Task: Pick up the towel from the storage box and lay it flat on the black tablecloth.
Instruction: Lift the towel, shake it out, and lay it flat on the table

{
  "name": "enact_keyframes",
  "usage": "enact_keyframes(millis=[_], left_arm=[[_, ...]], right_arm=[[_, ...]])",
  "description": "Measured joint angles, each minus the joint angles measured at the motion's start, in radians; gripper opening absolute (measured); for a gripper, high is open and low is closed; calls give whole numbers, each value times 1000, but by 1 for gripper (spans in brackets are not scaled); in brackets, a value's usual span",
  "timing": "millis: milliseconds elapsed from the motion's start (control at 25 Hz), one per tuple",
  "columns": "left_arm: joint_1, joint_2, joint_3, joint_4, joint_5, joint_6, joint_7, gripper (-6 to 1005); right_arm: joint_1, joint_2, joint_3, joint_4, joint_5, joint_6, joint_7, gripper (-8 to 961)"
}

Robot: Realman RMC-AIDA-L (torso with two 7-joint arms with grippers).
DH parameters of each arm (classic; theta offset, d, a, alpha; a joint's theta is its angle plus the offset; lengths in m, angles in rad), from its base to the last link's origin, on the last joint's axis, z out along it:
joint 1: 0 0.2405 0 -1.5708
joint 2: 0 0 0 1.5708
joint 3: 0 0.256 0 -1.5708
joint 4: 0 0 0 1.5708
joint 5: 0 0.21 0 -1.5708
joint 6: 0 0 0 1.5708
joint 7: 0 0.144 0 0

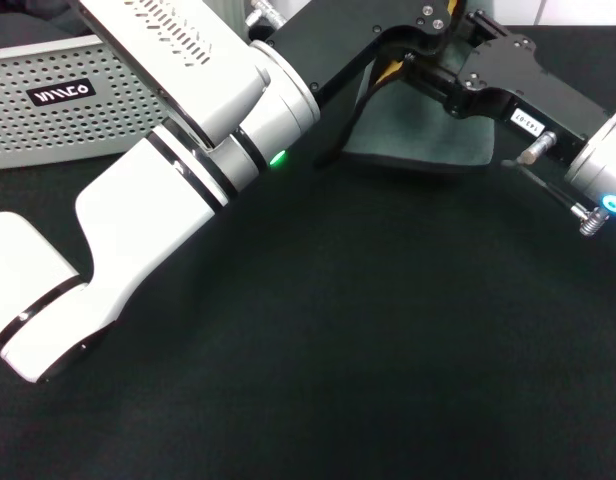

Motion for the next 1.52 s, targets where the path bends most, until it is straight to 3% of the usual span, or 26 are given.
enact_keyframes(millis=[600, 1520], left_arm=[[-2, 1, -15, 3, -1, -1, 2, 21], [-7, 1, -29, 8, -1, 6, 4, 21]], right_arm=[[-46, 0, 91, 77, 1, 3, 39, 756], [-25, 0, 36, 190, -2, -39, 17, 750]])
